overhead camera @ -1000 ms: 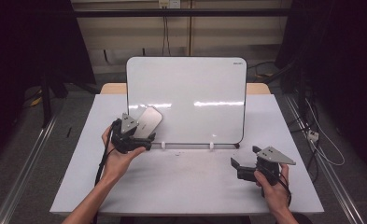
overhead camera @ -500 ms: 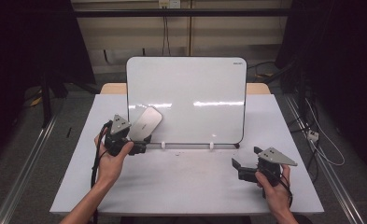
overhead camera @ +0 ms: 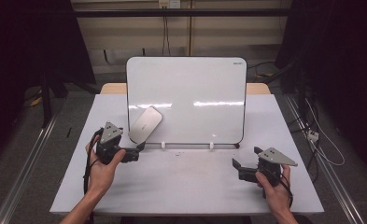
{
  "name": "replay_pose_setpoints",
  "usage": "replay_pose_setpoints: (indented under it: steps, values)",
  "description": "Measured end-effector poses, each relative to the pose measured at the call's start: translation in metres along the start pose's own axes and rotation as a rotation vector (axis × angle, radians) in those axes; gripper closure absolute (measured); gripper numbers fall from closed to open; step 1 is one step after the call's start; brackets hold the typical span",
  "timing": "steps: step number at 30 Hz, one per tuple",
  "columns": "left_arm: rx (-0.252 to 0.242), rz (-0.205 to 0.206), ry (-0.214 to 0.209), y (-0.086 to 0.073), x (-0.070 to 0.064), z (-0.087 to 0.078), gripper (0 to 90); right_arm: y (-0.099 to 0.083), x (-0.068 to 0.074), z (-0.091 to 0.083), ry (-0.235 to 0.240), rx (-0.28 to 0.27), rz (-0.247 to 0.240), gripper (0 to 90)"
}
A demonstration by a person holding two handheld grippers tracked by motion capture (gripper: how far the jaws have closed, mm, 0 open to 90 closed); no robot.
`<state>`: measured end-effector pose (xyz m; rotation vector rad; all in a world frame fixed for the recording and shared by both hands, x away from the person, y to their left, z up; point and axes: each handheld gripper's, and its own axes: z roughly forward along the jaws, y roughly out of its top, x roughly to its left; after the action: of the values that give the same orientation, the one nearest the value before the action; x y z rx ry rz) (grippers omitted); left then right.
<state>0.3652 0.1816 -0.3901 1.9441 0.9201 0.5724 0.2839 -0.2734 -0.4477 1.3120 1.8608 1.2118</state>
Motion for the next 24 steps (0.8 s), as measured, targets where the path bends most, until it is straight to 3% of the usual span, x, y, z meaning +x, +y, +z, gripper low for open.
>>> replay_pose_setpoints:
  steps: [2, 5, 13, 16, 19, 24]
  values:
    - [0.005, 0.003, 0.003, -0.003, 0.000, -0.003, 4.5, 0.000, 0.000, 0.000, 0.000, 0.000, 0.000, 5.3]
    - [0.024, 0.066, 0.043, -0.007, -0.003, -0.006, 4.6, 0.000, 0.000, 0.000, 0.000, 0.001, 0.000, 5.3]
    - [0.039, 0.015, 0.027, -0.019, -0.002, -0.015, 4.6, 0.000, 0.000, 0.000, -0.001, 0.001, -0.001, 5.3]
    - [0.026, 0.001, 0.035, -0.023, -0.004, -0.018, 4.6, 0.000, 0.000, 0.000, 0.000, 0.001, -0.003, 5.3]
    - [0.018, -0.001, 0.070, -0.026, -0.005, -0.020, 4.7, 0.000, 0.000, 0.001, -0.002, 0.002, -0.003, 5.4]
    - [0.030, -0.032, 0.042, -0.037, -0.005, -0.021, 4.6, 0.000, 0.000, 0.000, -0.006, 0.003, -0.001, 5.3]
